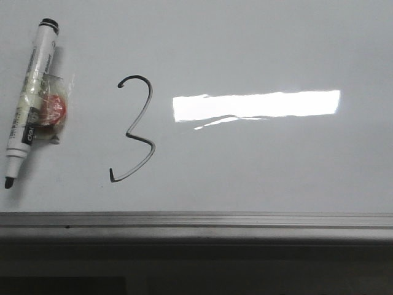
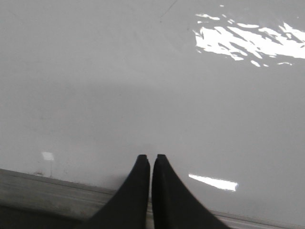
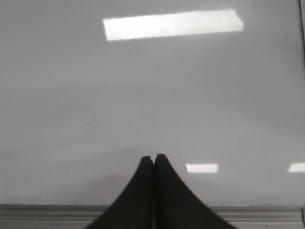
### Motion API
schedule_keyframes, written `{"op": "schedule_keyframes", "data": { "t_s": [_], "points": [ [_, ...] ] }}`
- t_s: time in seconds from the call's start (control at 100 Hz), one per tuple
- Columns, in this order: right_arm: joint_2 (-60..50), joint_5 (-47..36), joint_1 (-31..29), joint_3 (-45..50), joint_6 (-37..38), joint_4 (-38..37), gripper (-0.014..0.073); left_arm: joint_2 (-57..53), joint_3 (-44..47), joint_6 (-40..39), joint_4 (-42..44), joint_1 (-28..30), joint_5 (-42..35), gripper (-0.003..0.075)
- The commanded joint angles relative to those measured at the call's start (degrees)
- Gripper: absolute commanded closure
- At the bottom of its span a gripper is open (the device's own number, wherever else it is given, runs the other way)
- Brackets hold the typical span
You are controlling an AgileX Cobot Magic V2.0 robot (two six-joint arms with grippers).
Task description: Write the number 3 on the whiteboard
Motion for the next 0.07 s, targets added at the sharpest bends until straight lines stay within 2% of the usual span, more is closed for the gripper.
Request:
{"op": "schedule_keyframes", "data": {
  "t_s": [0.0, 0.06],
  "points": [
    [-1.0, -0.7, -0.3, 1.4, -0.2, -0.8, 0.0648, -1.3, 2.0, -0.5, -0.7, 0.3, -2.0, 0.0741],
    [-1.0, -0.7, -0.3, 1.4, -0.2, -0.8, 0.0648, -1.3, 2.0, -0.5, -0.7, 0.3, -2.0, 0.0741]
  ]
}}
